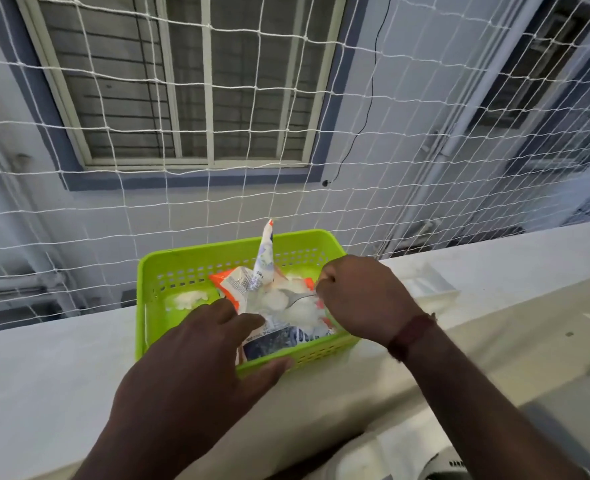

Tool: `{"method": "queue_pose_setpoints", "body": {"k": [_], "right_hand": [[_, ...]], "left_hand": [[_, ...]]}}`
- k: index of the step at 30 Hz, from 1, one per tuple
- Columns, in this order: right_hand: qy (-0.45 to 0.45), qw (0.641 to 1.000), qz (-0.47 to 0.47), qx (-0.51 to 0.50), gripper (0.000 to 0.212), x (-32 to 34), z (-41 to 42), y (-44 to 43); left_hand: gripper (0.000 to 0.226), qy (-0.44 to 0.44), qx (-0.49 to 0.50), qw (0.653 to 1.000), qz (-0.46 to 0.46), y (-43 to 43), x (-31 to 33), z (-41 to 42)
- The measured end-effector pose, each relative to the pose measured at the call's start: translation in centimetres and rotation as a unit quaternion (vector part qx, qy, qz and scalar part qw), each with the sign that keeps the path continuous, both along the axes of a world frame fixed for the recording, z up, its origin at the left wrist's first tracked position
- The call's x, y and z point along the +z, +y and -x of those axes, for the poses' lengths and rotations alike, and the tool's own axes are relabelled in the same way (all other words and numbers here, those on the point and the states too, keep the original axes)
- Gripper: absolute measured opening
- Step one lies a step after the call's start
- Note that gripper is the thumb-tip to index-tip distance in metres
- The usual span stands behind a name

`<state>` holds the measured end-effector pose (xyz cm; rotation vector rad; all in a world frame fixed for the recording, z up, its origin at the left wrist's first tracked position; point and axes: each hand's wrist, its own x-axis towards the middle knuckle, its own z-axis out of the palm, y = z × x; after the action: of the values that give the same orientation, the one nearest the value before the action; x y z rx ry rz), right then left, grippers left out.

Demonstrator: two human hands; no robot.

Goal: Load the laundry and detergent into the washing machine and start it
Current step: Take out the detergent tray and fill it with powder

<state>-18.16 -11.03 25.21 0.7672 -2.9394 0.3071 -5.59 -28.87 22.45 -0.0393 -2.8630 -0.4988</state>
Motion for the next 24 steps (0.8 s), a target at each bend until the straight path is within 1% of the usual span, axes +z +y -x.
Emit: {"method": "queue_pose_setpoints", "body": {"k": [2, 4, 8, 10, 11, 13, 14, 16, 17, 19, 22, 24], "right_hand": [[-0.02, 0.999, 0.041, -0.025, 0.027, 0.8, 0.1, 1.2], [-0.055, 0.991, 0.101, -0.067, 0.025, 1.7, 0.2, 3.1], [-0.099, 0.96, 0.212, -0.153, 0.023, 2.9, 0.0, 7.9], [-0.091, 0.945, 0.245, -0.196, 0.021, 2.8, 0.3, 10.6], [-0.078, 0.945, 0.233, -0.217, 0.022, 2.5, 0.5, 11.9], [-0.019, 0.953, 0.16, -0.256, 0.026, 1.3, 1.1, 14.2], [0.017, 0.954, 0.131, -0.271, 0.027, 0.7, 1.3, 15.2], [0.078, 0.95, 0.103, -0.284, 0.026, -0.8, 1.5, 16.2], [0.103, 0.948, 0.091, -0.285, 0.024, -1.5, 1.5, 16.6], [0.144, 0.945, 0.053, -0.288, 0.021, -2.8, 1.7, 17.0], [0.208, 0.946, -0.02, -0.247, 0.012, -4.4, 1.8, 17.0], [0.23, 0.944, -0.073, -0.226, 0.022, -5.2, 1.8, 17.0]], "left_hand": [[0.061, 0.004, -0.006, 1.0, -0.011, 0.0, -0.2, 0.1], [0.062, 0.012, -0.013, 1.0, -0.02, 0.0, -0.4, 0.3], [0.061, 0.037, -0.028, 0.999, -0.028, -0.3, -0.8, 0.9], [0.062, 0.047, -0.037, 0.997, -0.044, -0.4, -1.1, 1.2], [0.063, 0.053, -0.042, 0.996, -0.052, -0.6, -1.2, 1.3], [0.063, 0.062, -0.051, 0.994, -0.072, -0.8, -1.4, 1.5], [0.06, 0.064, -0.056, 0.993, -0.082, -0.8, -1.4, 1.6], [0.05, 0.065, -0.067, 0.99, -0.102, -1.0, -1.5, 1.7], [0.047, 0.067, -0.072, 0.989, -0.112, -1.1, -1.6, 1.8], [0.05, 0.064, -0.078, 0.987, -0.128, -1.4, -1.6, 1.9], [0.054, 0.049, -0.081, 0.986, -0.137, -1.8, -1.8, 2.0], [0.054, 0.045, -0.08, 0.986, -0.142, -2.0, -1.9, 2.0]]}}
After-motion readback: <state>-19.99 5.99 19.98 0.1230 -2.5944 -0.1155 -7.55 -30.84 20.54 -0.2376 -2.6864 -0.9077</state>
